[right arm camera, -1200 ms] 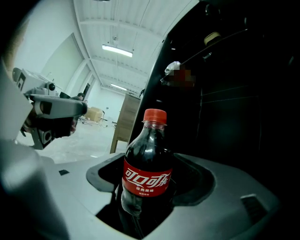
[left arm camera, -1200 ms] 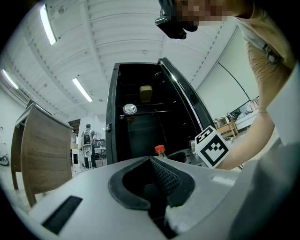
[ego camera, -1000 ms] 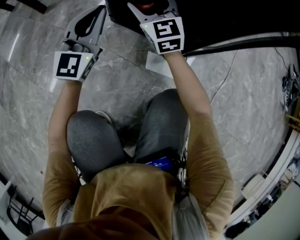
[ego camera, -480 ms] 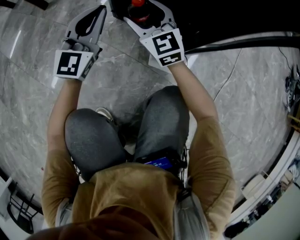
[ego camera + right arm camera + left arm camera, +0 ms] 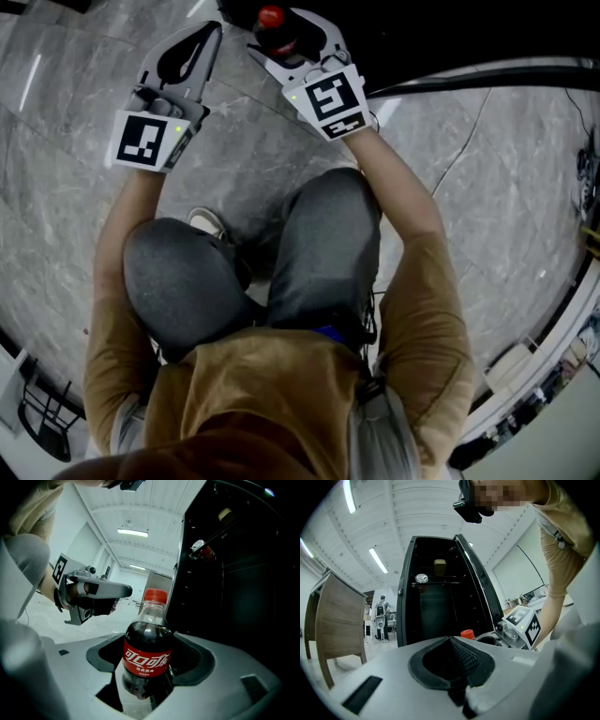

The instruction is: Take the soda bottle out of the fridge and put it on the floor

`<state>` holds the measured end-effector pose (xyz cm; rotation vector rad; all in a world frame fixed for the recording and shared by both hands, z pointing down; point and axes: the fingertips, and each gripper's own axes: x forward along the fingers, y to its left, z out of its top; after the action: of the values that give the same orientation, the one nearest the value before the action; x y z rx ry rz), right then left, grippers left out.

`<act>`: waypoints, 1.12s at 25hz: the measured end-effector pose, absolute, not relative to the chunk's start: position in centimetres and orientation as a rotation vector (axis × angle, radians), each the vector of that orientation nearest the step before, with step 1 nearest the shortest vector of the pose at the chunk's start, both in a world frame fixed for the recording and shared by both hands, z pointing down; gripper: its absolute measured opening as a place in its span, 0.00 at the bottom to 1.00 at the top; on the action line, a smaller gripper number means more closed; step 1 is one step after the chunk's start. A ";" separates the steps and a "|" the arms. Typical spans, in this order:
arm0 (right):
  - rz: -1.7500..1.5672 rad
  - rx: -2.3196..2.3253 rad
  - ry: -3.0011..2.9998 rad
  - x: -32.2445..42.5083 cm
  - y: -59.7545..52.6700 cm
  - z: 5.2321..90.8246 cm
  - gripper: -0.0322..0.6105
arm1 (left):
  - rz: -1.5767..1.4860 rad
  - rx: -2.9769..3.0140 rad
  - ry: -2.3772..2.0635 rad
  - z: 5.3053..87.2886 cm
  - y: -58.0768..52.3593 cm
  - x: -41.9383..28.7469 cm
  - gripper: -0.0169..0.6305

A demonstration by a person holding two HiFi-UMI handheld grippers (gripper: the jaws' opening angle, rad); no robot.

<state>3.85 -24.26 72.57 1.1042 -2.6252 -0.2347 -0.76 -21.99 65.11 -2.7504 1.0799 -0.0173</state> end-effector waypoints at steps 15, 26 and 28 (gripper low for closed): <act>-0.203 1.008 -2.611 3.6 -23.1 78.1 0.53 | -0.070 -2.785 1.069 72.0 -20.6 -0.4 0.03; -0.112 0.992 -2.595 3.4 -23.3 84.4 0.53 | -0.177 -2.863 1.096 76.7 -21.6 -1.4 0.03; -0.100 0.985 -2.589 3.4 -23.2 85.5 0.53 | -0.233 -2.864 1.080 78.1 -21.6 -1.3 0.03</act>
<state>3.38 -23.19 85.46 0.9851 -2.5893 -0.1002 -1.35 -21.63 78.07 -2.8637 1.0805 -0.2325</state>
